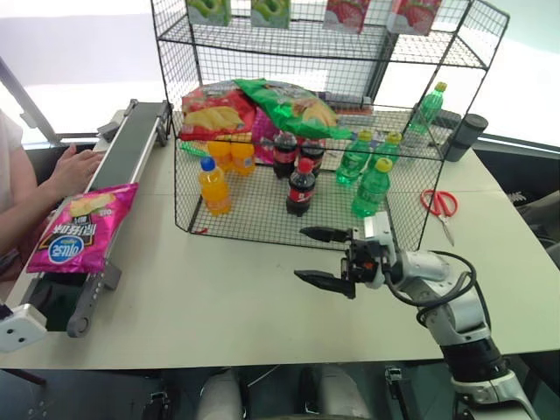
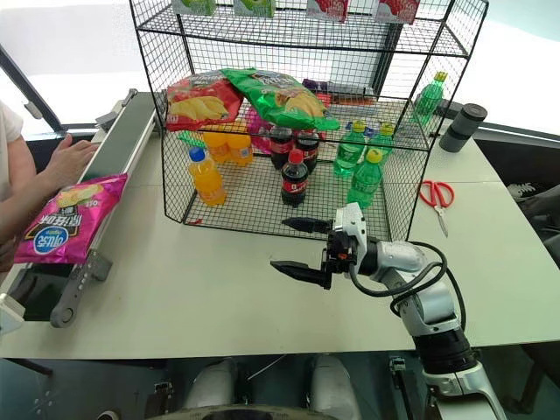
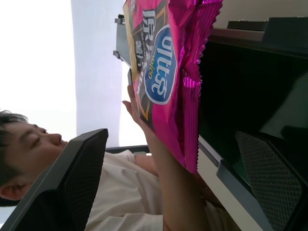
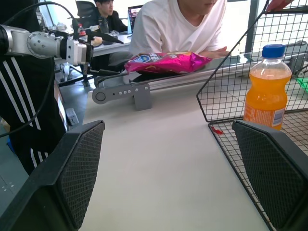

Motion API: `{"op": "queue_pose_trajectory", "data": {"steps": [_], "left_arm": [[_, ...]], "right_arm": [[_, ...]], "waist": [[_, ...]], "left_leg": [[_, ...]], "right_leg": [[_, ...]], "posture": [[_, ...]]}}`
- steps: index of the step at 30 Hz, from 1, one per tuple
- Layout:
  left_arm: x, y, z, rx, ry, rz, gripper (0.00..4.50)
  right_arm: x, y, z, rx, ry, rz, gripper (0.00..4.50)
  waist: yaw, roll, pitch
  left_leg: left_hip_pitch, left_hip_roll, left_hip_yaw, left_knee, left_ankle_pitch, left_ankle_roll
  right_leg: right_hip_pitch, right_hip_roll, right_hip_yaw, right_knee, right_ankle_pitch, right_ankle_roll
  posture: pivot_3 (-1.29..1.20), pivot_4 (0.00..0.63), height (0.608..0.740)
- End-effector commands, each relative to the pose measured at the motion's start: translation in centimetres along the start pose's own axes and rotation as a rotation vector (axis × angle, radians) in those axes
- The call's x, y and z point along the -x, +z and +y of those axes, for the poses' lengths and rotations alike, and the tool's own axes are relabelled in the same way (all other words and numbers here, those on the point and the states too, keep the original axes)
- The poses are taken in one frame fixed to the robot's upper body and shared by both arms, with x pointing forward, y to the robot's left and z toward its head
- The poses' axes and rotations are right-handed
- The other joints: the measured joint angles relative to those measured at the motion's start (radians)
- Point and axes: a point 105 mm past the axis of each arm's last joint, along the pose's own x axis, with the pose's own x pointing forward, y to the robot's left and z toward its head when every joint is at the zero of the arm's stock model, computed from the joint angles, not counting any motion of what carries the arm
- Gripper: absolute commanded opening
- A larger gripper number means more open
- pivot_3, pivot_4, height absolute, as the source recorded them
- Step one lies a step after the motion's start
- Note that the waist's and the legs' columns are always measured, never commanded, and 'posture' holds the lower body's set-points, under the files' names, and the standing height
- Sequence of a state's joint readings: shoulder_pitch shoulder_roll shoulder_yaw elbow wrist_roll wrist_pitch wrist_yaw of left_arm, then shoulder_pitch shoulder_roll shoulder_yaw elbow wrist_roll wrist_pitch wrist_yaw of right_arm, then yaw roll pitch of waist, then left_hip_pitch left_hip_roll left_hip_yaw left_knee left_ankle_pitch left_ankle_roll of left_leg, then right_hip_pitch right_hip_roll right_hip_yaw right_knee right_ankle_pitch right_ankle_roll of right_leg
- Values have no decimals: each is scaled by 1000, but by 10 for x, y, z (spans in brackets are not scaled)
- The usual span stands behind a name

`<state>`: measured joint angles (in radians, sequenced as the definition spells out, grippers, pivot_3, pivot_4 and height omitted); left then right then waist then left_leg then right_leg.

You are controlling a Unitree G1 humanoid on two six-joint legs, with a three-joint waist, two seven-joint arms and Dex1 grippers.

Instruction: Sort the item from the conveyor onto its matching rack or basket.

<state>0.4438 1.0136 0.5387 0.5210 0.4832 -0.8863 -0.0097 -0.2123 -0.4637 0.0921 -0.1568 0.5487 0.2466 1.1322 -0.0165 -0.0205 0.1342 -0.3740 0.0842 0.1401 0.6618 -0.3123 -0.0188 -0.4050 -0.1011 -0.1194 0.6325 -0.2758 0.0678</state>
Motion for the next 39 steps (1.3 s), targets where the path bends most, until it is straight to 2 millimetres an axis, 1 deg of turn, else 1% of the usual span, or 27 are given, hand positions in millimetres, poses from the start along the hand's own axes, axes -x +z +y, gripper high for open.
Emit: {"op": "queue_pose_trajectory", "data": {"steps": [1,6,9,10,11,13,16,17,19,21,22,23,25,26,27,28,29,30,31,32,33,35,38,39], "left_arm": [[-6,2,7,-10,26,-15,4500],[-13,4,6,15,23,-31,4500],[-18,4,3,46,14,-30,3676],[-20,6,2,44,10,-35,3244],[-22,9,2,47,9,-47,2672],[-25,14,4,55,13,-68,1671],[-27,16,9,56,29,-79,146],[-28,16,12,69,42,-79,64],[-30,16,20,112,83,-77,64],[-34,19,36,215,162,-92,64],[-38,24,47,312,208,-120,64],[-39,28,54,384,233,-147,64],[-43,43,63,500,214,-237,64],[-45,56,71,641,197,-316,64],[-45,69,76,771,159,-390,64],[-43,84,89,903,124,-495,64],[-40,95,97,987,89,-572,64],[-38,101,101,1026,66,-610,64],[-36,105,105,1141,8,-642,64],[-33,109,105,1304,-66,-669,64],[-28,115,103,1422,-154,-692,64],[-17,123,97,1593,-321,-714,64],[2,137,79,1748,-603,-694,64],[6,143,73,1757,-673,-687,64]], "right_arm": [[1,11,3,65,2,-9,4455],[0,11,4,72,-1,-5,4455],[0,12,4,76,-4,-6,4500],[0,12,4,77,-5,-7,4500],[0,12,4,78,-5,-6,4500],[0,11,5,82,-5,-1,4500],[0,11,6,83,-8,2,4500],[0,10,6,82,-9,3,4500],[0,8,7,84,-11,9,4500],[0,7,7,85,-15,12,4500],[0,7,6,86,-16,13,4500],[0,7,6,87,-18,14,4500],[1,6,4,91,-24,15,4500],[1,6,3,93,-26,18,4500],[2,6,2,93,-26,19,4500],[3,7,1,94,-27,20,4500],[3,7,1,94,-28,20,4500],[4,7,0,94,-28,20,4500],[4,8,0,91,-34,13,4500],[5,11,-2,83,-40,5,4500],[5,13,-2,76,-41,-1,4500],[6,16,-1,52,-41,-13,4500],[10,21,7,-65,1,-26,4500],[11,22,10,-125,18,-24,4500]], "waist": [[1,0,0],[1,0,0],[1,0,0],[1,-1,0],[1,-1,-1],[0,-1,-1],[0,-1,-1],[1,-1,-1],[1,-1,-1],[2,-1,-1],[3,-1,-1],[4,-1,-1],[3,-2,-1],[2,-2,-1],[2,-2,-1],[1,-2,-1],[1,-2,-1],[-1,-2,-1],[-4,-1,-1],[-6,-1,-1],[-8,-1,-1],[-13,0,0],[-14,1,1],[-13,1,1]], "left_leg": [[0,0,0,0,0,0],[0,0,0,0,0,0],[0,0,0,0,0,0],[0,0,0,0,0,0],[0,0,0,0,0,0],[0,0,0,0,0,0],[0,0,1,0,0,0],[0,0,1,0,0,0],[0,0,1,0,0,0],[0,0,1,0,0,0],[0,0,1,0,0,0],[0,0,1,0,0,0],[0,0,0,1,0,0],[0,0,0,1,0,0],[0,0,0,1,0,0],[0,0,0,1,0,0],[0,0,0,1,1,-1],[0,0,0,1,1,-2],[1,0,0,1,2,-3],[1,0,0,1,3,-4],[1,0,0,1,3,-4],[2,0,-1,1,3,-4],[1,0,-2,1,3,-4],[1,0,-2,1,3,-4]], "right_leg": [[0,0,0,0,0,0],[0,0,0,0,0,0],[0,0,0,0,0,0],[0,0,0,0,0,0],[0,0,0,0,0,0],[0,0,0,1,0,0],[0,0,0,1,0,0],[0,0,0,1,0,0],[0,0,0,1,0,0],[0,0,0,1,0,0],[0,0,0,1,0,0],[0,0,0,1,0,0],[1,0,0,1,0,0],[1,0,0,1,0,0],[2,0,0,1,0,0],[3,0,0,1,0,0],[5,0,0,2,0,0],[5,0,0,2,0,0],[6,0,0,2,0,0],[6,1,0,2,0,0],[6,2,1,2,0,0],[6,4,1,2,0,0],[6,4,1,1,0,0],[6,4,1,1,0,0]], "posture": [[0,150,726],[0,150,726],[0,150,726],[0,150,726],[0,150,726],[0,150,726],[0,150,726],[0,150,726],[0,150,726],[0,150,726],[0,150,726],[0,150,726],[0,150,726],[0,150,726],[0,150,726],[0,150,726],[0,150,726],[0,150,726],[0,150,726],[0,150,726],[0,150,726],[0,150,726],[0,150,726],[0,150,726]]}}
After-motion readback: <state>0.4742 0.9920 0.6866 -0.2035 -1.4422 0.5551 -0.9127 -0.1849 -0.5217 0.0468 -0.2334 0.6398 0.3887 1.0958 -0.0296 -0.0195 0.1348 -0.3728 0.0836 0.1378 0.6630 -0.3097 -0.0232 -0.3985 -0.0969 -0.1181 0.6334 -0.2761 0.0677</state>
